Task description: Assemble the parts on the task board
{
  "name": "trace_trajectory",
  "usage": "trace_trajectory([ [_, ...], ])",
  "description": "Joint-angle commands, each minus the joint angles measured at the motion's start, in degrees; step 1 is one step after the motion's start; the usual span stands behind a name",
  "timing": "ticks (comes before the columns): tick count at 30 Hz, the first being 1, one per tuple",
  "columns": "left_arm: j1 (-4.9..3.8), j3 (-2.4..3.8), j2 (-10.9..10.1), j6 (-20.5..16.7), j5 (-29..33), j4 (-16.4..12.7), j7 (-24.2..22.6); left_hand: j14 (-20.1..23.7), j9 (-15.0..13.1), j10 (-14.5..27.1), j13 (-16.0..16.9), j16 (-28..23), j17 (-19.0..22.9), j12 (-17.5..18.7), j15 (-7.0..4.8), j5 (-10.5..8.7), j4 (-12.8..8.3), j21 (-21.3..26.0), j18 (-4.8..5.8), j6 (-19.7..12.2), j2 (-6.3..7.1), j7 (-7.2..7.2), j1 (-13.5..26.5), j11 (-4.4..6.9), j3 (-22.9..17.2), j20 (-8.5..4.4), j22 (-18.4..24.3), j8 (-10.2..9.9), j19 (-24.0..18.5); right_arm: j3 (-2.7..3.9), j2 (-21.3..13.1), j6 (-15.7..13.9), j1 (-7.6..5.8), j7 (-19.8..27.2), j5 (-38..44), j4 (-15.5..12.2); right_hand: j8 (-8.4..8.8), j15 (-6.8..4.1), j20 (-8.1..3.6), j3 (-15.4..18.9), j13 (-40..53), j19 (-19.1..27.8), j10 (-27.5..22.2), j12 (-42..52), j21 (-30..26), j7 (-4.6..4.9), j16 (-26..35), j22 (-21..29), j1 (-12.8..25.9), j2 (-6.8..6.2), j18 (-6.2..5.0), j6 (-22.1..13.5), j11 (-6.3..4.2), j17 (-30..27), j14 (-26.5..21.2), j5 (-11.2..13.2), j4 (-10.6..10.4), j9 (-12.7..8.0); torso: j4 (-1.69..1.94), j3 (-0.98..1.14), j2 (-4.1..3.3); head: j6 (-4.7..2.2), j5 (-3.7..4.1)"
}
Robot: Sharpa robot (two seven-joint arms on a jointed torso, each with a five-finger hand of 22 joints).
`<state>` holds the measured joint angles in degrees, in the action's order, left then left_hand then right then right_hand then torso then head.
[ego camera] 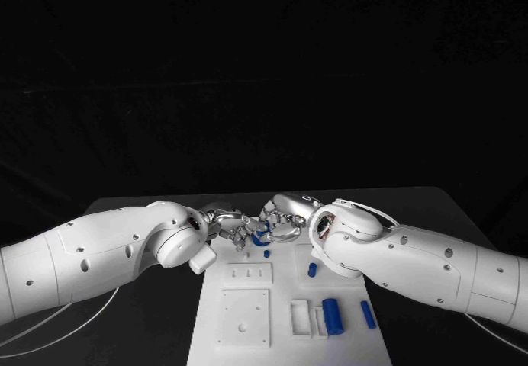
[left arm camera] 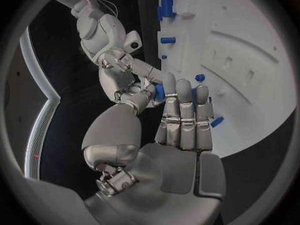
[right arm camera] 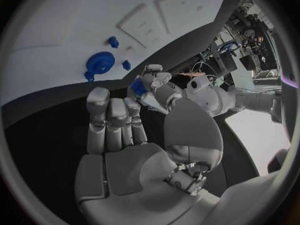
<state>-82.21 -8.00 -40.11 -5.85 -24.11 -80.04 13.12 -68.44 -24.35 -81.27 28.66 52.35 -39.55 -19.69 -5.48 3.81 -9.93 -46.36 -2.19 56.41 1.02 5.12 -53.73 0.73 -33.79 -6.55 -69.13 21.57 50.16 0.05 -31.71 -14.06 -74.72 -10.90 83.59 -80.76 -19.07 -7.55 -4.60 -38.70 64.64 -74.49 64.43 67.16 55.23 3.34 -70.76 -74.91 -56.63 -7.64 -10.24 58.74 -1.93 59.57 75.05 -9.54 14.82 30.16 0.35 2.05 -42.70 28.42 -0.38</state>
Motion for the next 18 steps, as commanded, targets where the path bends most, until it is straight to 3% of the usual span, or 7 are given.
trace_trajectory([
  [1,-0.12,0.07,0.0,0.0,-0.3,0.0,-0.8,0.0,-0.2,0.0,0.1,0.4,0.2,-0.4,-0.27,-0.53,0.3,-0.4,1.02,0.6,-0.24,0.01,-0.9,0.47,-1.5,-4.54,0.1,-0.2,0.2,0.0,0.0,1.1,0.04,0.4,0.5,-0.2,-0.29,-0.33,-0.04,-0.1,-0.1,-0.3,0.3,-0.2,0.3,1.22,0.2,-0.7,-0.2,-0.03,-4.76,1.6,0.13,0.1,0.1,-0.2,-0.2,0.1,-0.02,-0.01,0.02,0.0,0.02],
  [6,-0.12,0.07,-0.3,-0.6,-0.3,0.0,-0.8,-0.1,-0.8,-0.2,0.4,0.7,0.4,-0.4,-0.33,-0.86,0.8,-0.7,1.16,1.7,-0.2,-0.28,-1.1,0.64,-3.8,-4.64,0.1,0.2,0.3,-0.05,-0.4,1.1,0.19,0.4,0.5,-0.2,-0.28,-0.34,-0.04,-0.1,-0.1,-0.3,0.4,-0.2,0.3,1.21,0.2,-0.7,-0.2,-0.04,-4.76,1.6,0.13,0.1,0.1,-0.2,-0.2,0.1,0.0,-0.01,0.0,0.01,0.12],
  [18,-0.1,0.05,-0.1,0.0,-1.7,-0.1,-0.4,-0.9,-3.0,-1.1,1.1,2.0,0.4,-1.2,-0.83,-0.86,-0.2,-1.6,1.11,4.2,0.25,-1.17,-1.1,1.41,-4.7,-5.06,-0.1,1.6,0.9,-0.07,-0.8,0.8,0.5,0.6,0.4,0.0,-0.27,-0.35,-0.03,0.0,0.0,-0.4,0.4,-0.2,0.3,1.21,0.2,-0.7,-0.1,-0.09,-4.76,1.6,0.12,0.1,0.1,-0.2,-0.4,0.2,0.01,-0.01,-0.01,-0.02,0.09],
])
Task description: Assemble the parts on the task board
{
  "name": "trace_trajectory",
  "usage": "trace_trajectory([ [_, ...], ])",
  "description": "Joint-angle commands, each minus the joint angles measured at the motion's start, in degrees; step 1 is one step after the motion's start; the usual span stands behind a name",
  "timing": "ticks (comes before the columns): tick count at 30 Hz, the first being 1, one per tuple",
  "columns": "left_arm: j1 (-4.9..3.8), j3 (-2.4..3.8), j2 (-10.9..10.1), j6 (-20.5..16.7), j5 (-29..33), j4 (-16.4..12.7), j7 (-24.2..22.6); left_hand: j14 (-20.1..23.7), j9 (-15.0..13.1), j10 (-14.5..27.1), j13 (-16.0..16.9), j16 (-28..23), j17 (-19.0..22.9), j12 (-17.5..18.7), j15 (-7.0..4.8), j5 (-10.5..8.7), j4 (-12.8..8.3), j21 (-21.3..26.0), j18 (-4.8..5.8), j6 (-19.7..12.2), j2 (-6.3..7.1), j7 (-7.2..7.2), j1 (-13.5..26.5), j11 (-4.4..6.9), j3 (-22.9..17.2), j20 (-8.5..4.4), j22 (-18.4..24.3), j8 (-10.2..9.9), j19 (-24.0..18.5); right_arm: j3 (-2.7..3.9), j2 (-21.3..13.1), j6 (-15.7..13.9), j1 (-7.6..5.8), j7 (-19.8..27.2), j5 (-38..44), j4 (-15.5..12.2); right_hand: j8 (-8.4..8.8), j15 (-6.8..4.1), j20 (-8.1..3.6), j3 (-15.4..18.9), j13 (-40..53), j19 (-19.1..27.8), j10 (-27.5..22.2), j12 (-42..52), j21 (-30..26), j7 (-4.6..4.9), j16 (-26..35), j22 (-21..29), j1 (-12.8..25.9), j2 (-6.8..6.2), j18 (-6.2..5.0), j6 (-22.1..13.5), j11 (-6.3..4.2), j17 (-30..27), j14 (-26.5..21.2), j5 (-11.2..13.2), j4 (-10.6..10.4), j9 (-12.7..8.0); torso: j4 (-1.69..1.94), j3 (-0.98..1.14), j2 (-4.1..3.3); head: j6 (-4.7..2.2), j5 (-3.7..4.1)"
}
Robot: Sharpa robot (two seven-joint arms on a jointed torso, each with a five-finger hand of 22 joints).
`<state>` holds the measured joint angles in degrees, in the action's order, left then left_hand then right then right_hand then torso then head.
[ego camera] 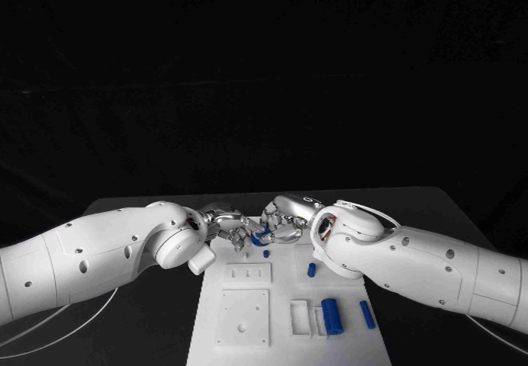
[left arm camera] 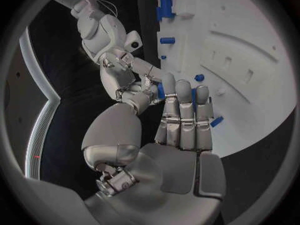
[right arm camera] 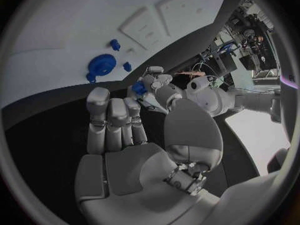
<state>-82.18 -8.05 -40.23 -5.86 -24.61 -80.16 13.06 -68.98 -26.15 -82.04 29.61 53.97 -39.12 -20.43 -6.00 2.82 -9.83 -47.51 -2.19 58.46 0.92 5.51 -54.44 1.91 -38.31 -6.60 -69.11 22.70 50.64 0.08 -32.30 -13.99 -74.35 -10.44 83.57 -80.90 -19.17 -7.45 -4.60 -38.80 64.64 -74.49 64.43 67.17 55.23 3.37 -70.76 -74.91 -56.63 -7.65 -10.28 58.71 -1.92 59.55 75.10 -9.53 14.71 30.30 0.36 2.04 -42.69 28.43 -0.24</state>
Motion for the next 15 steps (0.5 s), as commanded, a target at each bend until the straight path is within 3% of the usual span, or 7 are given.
trace_trajectory([
  [1,-0.13,0.09,0.0,0.0,-1.3,0.0,-0.3,-0.4,-1.4,-0.4,0.2,0.5,-0.1,-0.5,-0.36,0.13,-0.3,-0.5,1.11,2.2,0.33,-1.63,-0.3,0.29,-0.2,-5.06,-0.1,0.6,0.5,-0.1,-0.2,0.7,0.15,0.1,0.4,0.1,-0.17,-0.45,-0.04,0.0,0.0,-0.4,0.4,-0.2,0.3,1.17,0.2,-0.7,-0.1,-0.1,-4.72,1.7,0.12,0.1,0.0,-0.2,-0.3,0.0,0.0,0.01,-0.03,-0.02,-0.07],
  [15,-0.12,0.08,-0.2,-0.8,-3.5,0.1,-0.2,-2.4,-5.8,-2.3,2.5,4.1,-0.7,-3.8,-2.14,0.29,-1.4,-2.9,0.88,4.3,0.69,-2.91,-0.1,1.62,-0.6,-6.52,-0.6,1.8,2.5,-0.1,-0.6,-0.3,0.21,0.1,-0.3,0.1,0.01,-0.45,-0.04,0.3,0.0,-0.4,0.4,-0.3,0.3,1.2,0.3,-0.7,0.5,-0.55,-4.72,1.6,0.13,0.1,0.0,-0.3,-0.6,0.0,-0.02,0.02,0.01,0.11,-0.23],
])
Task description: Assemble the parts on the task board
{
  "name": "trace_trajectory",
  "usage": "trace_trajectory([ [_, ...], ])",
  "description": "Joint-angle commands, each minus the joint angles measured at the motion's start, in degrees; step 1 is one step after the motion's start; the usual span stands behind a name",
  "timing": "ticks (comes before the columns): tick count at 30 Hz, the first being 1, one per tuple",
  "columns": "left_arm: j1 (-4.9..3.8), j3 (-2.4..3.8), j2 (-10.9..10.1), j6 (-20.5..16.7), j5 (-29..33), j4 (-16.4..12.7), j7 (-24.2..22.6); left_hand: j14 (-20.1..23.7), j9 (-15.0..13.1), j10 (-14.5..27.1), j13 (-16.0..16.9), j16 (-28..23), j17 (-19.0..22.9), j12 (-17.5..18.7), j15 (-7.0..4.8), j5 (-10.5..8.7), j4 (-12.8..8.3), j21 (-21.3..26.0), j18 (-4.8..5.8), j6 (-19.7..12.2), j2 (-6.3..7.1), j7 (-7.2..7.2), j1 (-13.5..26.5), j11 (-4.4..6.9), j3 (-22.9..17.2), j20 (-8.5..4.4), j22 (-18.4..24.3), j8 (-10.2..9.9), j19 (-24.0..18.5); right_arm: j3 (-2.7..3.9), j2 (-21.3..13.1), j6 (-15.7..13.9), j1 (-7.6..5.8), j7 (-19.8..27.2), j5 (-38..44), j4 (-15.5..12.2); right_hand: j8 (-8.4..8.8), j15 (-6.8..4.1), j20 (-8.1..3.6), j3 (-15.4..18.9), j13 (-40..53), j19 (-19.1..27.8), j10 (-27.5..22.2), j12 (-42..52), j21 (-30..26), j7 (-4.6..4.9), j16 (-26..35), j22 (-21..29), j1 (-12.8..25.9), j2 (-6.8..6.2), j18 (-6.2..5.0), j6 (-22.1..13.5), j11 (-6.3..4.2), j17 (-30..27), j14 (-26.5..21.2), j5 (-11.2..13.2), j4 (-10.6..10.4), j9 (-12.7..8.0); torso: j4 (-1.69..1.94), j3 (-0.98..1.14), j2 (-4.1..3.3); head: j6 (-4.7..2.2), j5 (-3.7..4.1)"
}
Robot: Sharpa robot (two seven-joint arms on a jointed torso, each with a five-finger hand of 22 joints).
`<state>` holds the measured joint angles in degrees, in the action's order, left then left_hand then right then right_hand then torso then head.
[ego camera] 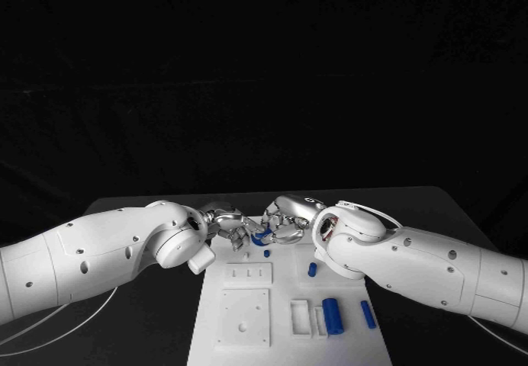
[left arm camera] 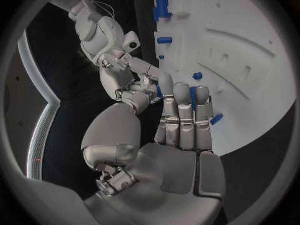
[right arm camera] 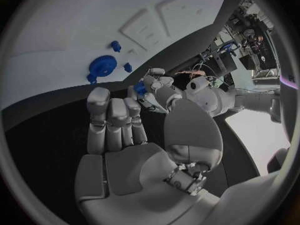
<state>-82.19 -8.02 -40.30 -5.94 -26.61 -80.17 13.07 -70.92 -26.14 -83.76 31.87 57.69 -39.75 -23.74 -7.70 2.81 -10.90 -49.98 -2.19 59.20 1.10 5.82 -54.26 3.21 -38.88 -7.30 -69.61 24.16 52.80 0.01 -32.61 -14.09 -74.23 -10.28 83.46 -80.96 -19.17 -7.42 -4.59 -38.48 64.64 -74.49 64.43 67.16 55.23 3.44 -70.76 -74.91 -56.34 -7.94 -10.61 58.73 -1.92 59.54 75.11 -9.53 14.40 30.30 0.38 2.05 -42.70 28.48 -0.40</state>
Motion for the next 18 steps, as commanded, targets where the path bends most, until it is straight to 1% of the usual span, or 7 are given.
trace_trajectory([
  [1,-0.11,0.05,-0.1,-1.0,-1.7,0.1,-0.2,-0.7,-6.2,-0.8,0.5,0.8,-0.1,-0.9,-0.61,0.32,-0.4,-0.7,0.85,3.7,0.54,-3.33,-0.3,0.44,-0.1,-5.97,-0.2,0.5,0.6,-0.04,-0.4,-0.5,0.08,0.0,-0.4,0.2,0.07,-0.47,-0.05,0.1,-0.1,-0.4,0.4,-0.3,0.3,1.15,0.3,-0.7,0.4,-0.42,-4.39,1.5,0.15,0.1,0.0,-0.3,-0.4,0.0,-0.04,0.0,0.02,0.1,-0.09],
  [3,-0.11,0.05,-0.2,-1.4,-2.0,0.1,-0.2,-1.2,-7.1,-1.2,1.1,1.7,-0.3,-1.9,-1.01,0.42,-0.5,-1.3,0.78,4.1,0.64,-3.6,-0.3,0.74,-0.1,-6.29,-0.3,0.6,1.1,-0.04,-0.6,-1.0,0.08,0.1,-0.8,0.2,0.27,-0.41,-0.08,0.4,-0.1,-0.4,0.3,-0.5,0.2,1.23,0.4,-0.6,0.9,-0.89,-4.39,1.2,0.22,0.0,0.0,-0.9,-0.7,0.0,-0.05,0.01,0.02,0.09,-0.14],
  [7,-0.11,0.05,-0.4,-1.7,-2.5,0.3,-0.1,-1.7,-8.8,-1.3,2.4,3.8,-0.6,-4.2,-1.79,0.47,-0.7,-2.4,0.69,4.5,0.77,-3.99,-0.1,1.17,-0.3,-6.88,-0.6,0.6,1.6,-0.04,-1.3,-2.0,0.08,0.9,-2.8,0.4,1.12,-0.06,-0.18,3.1,-0.2,0.1,-0.5,-1.1,-0.3,1.71,1.0,-0.5,2.9,-2.77,-4.39,-0.3,0.66,-0.1,-0.3,-2.9,-0.9,-0.1,-0.13,0.03,0.0,0.07,-0.22],
  [10,-0.11,0.05,-0.4,-1.7,-3.1,0.4,0.0,-1.6,-10.0,-0.9,3.2,4.9,-0.6,-5.7,-2.13,0.47,-0.8,-3.0,0.74,4.8,0.84,-4.18,0.2,1.36,-0.4,-7.18,-0.7,0.4,1.7,-0.04,-2.4,-4.1,0.09,1.9,-4.8,0.4,3.02,0.81,-0.13,5.8,-0.2,0.9,-1.5,-1.5,-1.0,2.7,1.6,-0.3,4.2,-3.91,-4.39,-3.8,1.62,-0.3,-0.9,-4.3,-0.7,-0.6,-0.15,0.04,0.02,0.15,-0.32],
  [14,-0.11,0.05,-0.5,-1.6,-4.5,0.4,0.2,-1.9,-11.2,-0.9,4.1,6.4,-0.8,-7.5,-2.59,0.52,-0.9,-3.8,0.69,5.3,0.94,-4.46,0.3,1.67,-0.5,-7.58,-0.8,0.2,2.1,-0.04,-4.1,-5.9,0.09,4.5,-8.4,0.5,4.45,1.89,0.22,8.0,-0.4,2.1,-2.7,-2.0,-2.0,3.91,2.4,-0.1,5.3,-4.39,-4.39,-6.8,2.73,-0.5,-1.9,-5.9,-0.7,-0.8,-0.04,0.02,0.06,0.21,-0.37],
  [17,-0.11,0.04,-0.9,-1.5,-5.5,0.2,0.5,-2.0,-11.9,-0.7,4.6,7.3,-0.7,-8.7,-2.86,0.56,-1.0,-4.3,0.64,5.5,0.94,-4.59,0.3,1.82,-0.6,-7.86,-0.8,-0.1,2.4,-0.01,-5.7,-6.4,0.09,7.2,-14.9,1.3,4.71,2.39,0.44,9.2,-0.6,2.6,-3.3,-2.1,-2.5,4.37,2.7,0.1,5.8,-4.44,-4.39,-7.5,3.22,-0.6,-2.3,-7.3,-1.0,-0.6,0.07,0.02,0.0,0.22,-0.4],
  [18,-0.11,0.04,-1.0,-1.4,-5.6,0.2,0.6,-2.1,-12.3,-0.8,4.9,7.8,-0.8,-9.3,-3.0,0.58,-1.0,-4.7,0.58,5.6,0.94,-4.68,0.3,1.94,-0.6,-8.01,-0.9,-0.1,2.7,0.0,-6.0,-6.6,0.08,7.8,-16.1,1.5,4.83,2.51,0.51,9.5,-0.7,2.8,-3.5,-2.2,-2.7,4.46,2.9,0.1,5.7,-4.09,-4.39,-7.8,3.31,-0.7,-2.6,-7.7,-0.9,-0.6,0.07,0.02,0.01,0.24,-0.51],
])
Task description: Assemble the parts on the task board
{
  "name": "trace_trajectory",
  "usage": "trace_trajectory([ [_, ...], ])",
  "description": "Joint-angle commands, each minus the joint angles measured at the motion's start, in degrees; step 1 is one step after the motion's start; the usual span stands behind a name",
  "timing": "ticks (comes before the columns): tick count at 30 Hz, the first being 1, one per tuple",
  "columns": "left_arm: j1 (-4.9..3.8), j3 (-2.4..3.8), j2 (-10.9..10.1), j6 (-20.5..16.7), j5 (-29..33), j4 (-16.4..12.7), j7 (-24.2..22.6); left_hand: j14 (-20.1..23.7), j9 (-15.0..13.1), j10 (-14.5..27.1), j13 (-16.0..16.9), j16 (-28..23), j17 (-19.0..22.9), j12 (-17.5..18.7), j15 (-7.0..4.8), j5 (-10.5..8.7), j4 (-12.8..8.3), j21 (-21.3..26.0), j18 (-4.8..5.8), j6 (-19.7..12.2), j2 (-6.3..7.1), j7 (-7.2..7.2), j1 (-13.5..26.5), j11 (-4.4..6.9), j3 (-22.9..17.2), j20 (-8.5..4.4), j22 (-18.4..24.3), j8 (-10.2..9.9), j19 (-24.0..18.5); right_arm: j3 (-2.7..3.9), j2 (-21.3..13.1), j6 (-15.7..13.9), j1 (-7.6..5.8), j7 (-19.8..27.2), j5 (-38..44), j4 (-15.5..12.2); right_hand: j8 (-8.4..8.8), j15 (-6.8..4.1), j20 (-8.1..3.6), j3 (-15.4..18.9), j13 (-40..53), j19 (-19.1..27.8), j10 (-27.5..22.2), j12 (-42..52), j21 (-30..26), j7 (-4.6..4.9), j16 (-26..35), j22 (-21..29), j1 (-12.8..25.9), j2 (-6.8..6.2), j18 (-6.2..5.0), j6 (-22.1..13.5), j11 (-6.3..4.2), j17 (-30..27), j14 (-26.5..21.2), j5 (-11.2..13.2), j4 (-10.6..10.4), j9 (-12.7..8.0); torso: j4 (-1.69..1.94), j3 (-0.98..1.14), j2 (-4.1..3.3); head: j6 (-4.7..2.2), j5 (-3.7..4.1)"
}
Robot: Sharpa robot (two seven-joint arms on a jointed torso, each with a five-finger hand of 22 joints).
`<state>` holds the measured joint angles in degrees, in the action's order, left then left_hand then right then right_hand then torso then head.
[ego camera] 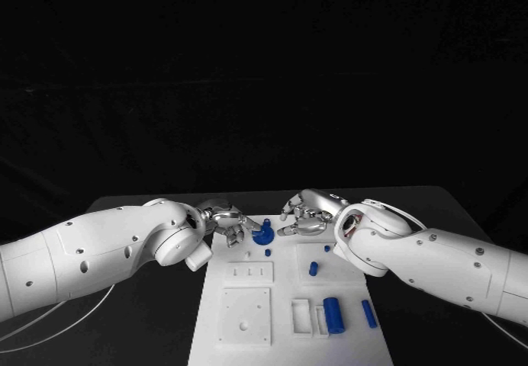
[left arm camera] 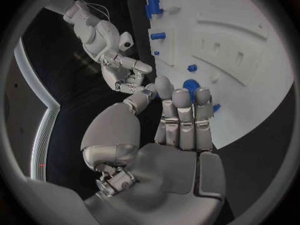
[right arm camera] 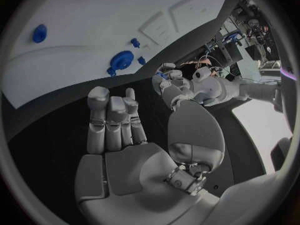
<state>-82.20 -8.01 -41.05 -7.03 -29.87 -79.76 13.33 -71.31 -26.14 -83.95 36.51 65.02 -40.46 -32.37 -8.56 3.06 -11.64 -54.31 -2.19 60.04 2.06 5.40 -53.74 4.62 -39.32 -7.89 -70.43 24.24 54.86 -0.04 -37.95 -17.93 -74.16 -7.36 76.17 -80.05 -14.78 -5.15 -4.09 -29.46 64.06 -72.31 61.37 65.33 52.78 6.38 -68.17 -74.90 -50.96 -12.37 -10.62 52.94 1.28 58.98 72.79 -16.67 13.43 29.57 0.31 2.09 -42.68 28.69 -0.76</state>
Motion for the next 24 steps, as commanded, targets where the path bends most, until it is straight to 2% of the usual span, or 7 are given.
trace_trajectory([
  [1,-0.09,0.01,-0.3,-0.1,-2.6,-0.2,0.5,-1.8,-12.6,-0.5,0.4,0.9,0.0,-1.1,-2.25,0.34,-0.3,-0.6,0.53,4.8,0.01,-4.32,-0.1,0.58,-0.1,-7.54,-0.1,-0.3,0.8,0.1,-1.2,-3.0,0.01,5.9,-10.4,1.0,0.52,0.33,0.13,0.9,-0.2,0.8,-0.7,-0.4,-0.4,1.62,0.4,0.1,0.3,0.87,-4.38,-2.3,0.2,-0.1,-0.4,-1.3,0.2,0.2,0.13,-0.01,-0.03,0.09,-0.31],
  [7,-0.09,-0.12,-1.0,-0.5,-6.0,-0.9,2.2,-2.2,-14.0,-0.4,1.5,3.0,-0.1,-3.7,-2.77,0.48,-0.5,-1.8,0.29,5.4,0.12,-4.66,-0.1,0.97,-0.2,-7.98,-0.2,-0.7,1.6,0.51,-3.2,-4.4,-0.97,10.1,-21.9,4.2,0.59,0.63,0.77,4.0,-1.0,2.2,-1.6,-0.7,-1.7,1.79,1.7,0.3,0.5,3.39,-4.38,-3.0,0.39,-0.8,-1.3,-5.2,2.3,0.9,0.04,-0.02,0.07,0.45,-0.62],
  [12,-0.09,-0.23,-1.6,-1.2,-10.4,-1.7,5.0,-2.8,-15.4,-0.7,2.5,5.6,-0.5,-6.7,-3.1,0.75,-0.4,-2.9,0.13,6.3,0.36,-5.04,0.2,1.32,-0.2,-8.06,-0.5,-0.9,1.6,0.65,-3.7,-1.4,-2.48,13.2,-26.0,7.9,0.92,0.89,1.96,3.4,-3.4,5.3,-3.1,-3.4,-5.3,2.13,5.9,1.8,-0.3,6.26,-4.36,-3.8,0.71,-3.2,-3.6,-9.0,2.8,1.1,0.05,0.03,0.08,0.92,-0.58],
  [15,-0.08,-0.48,-1.6,-1.1,-12.2,-2.4,6.0,-2.6,-16.0,-0.5,2.5,6.7,-0.8,-7.8,-3.12,0.86,-0.3,-3.3,0.01,6.6,0.4,-5.12,0.4,1.4,-0.3,-8.08,-0.5,-1.1,1.5,0.66,-3.3,-0.8,-2.95,14.7,-27.7,10.5,0.96,1.13,3.49,3.0,-6.8,6.9,-3.7,-6.3,-8.9,2.33,10.4,3.9,-0.3,6.44,-4.27,-4.2,0.94,-6.1,-4.1,-9.6,2.8,1.4,0.06,0.06,0.11,1.26,-0.67],
  [17,-0.07,-0.81,-1.6,-1.2,-13.3,-3.2,6.6,-2.7,-16.5,-0.4,2.5,7.5,-0.8,-8.8,-3.27,2.08,-0.1,-3.8,-0.15,6.9,0.54,-5.24,0.5,1.52,-0.5,-8.13,-0.6,-1.3,1.7,0.67,-3.0,-0.7,-3.21,15.4,-28.4,12.3,0.99,1.7,5.07,2.9,-9.8,8.8,-5.1,-9.1,-12.7,2.68,15.0,6.1,-0.2,6.54,-4.06,-4.5,1.35,-8.4,-5.2,-9.7,2.9,1.8,0.11,0.01,0.12,1.53,-0.26],
  [18,-0.07,-1.03,-1.6,-1.3,-13.3,-3.5,6.7,-2.7,-16.7,-0.4,2.4,7.6,-0.7,-9.1,-3.31,2.26,-0.1,-3.9,-0.2,7.0,0.57,-5.28,0.6,1.54,-0.5,-8.14,-0.6,-1.3,1.7,0.7,-2.9,-0.7,-3.26,15.6,-28.5,12.9,0.99,1.72,5.32,2.9,-10.4,8.9,-5.3,-9.5,-13.4,2.77,15.7,6.5,-0.3,6.59,-4.12,-4.6,1.42,-8.8,-5.2,-9.7,3.0,1.9,0.14,0.02,0.13,1.53,-0.19],
  [24,-0.07,-3.4,-2.3,-2.8,-13.4,-5.6,7.1,-3.0,-18.0,-0.1,2.2,9.2,-0.7,-11.6,-3.78,4.16,0.3,-4.6,-0.51,8.4,0.36,-5.81,1.6,2.0,-0.4,-8.08,-0.5,-1.5,2.2,1.13,-1.5,-1.0,-3.68,16.5,-29.6,15.9,1.14,2.85,7.45,3.2,-14.4,12.1,-8.0,-12.4,-18.5,3.52,21.9,9.3,-0.5,6.65,-3.87,-5.3,2.32,-11.2,-7.0,-10.3,3.1,2.2,0.37,0.31,0.33,2.4,-0.52],
])
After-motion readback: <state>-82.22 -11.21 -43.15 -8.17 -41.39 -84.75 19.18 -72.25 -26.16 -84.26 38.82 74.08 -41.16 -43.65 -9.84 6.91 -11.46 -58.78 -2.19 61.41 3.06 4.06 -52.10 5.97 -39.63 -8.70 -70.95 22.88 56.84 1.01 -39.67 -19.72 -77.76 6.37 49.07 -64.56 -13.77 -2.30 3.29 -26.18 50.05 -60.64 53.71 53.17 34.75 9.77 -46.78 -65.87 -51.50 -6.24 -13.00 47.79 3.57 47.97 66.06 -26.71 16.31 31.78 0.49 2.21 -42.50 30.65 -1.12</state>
